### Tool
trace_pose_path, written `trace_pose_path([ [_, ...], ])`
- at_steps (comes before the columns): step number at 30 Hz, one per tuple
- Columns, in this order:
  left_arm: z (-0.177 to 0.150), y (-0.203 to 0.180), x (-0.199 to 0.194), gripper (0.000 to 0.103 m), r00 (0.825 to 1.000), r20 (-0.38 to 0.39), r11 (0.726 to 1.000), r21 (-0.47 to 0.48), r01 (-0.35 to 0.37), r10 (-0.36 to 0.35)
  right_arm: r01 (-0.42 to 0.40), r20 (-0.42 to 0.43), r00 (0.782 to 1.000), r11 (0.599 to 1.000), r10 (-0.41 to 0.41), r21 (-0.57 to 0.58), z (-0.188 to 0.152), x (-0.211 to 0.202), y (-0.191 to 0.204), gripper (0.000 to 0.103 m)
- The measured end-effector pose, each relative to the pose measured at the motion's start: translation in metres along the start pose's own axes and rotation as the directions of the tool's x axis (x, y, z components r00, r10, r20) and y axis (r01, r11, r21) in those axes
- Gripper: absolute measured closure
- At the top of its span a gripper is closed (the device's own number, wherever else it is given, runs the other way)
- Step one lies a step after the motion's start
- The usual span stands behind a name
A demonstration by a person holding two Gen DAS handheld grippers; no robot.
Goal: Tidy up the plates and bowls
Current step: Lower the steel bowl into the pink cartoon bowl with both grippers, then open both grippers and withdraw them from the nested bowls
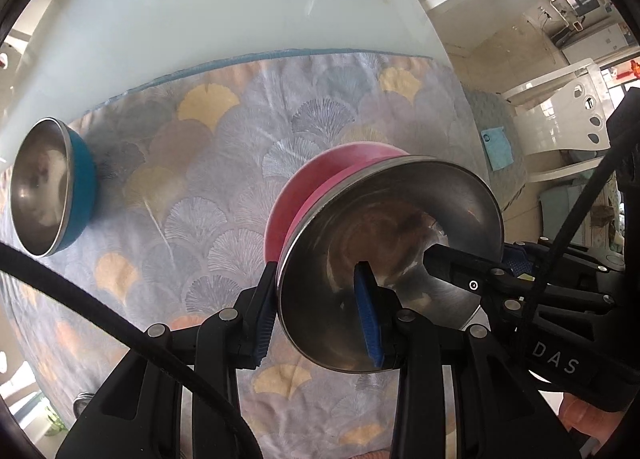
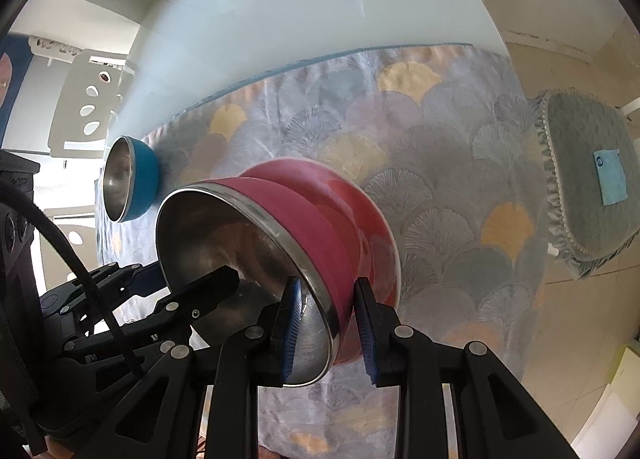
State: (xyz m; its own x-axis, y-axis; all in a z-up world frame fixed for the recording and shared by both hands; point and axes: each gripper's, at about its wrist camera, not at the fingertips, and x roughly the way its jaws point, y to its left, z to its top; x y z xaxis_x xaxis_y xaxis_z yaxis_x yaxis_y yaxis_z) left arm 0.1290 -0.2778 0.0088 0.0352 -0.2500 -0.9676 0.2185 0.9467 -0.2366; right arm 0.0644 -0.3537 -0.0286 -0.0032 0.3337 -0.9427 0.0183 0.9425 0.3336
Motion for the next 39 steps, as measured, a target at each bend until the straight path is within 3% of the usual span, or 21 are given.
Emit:
trace_pose_path([
  [39,-0.011,-0.007,-0.007,0.067,1.0,0.024,1.0,0.016,0.019,-0.019,-0.011,0.023,1.0,1.0,0.01,0.022,-0.014,-0.01,-0.002,0.076],
])
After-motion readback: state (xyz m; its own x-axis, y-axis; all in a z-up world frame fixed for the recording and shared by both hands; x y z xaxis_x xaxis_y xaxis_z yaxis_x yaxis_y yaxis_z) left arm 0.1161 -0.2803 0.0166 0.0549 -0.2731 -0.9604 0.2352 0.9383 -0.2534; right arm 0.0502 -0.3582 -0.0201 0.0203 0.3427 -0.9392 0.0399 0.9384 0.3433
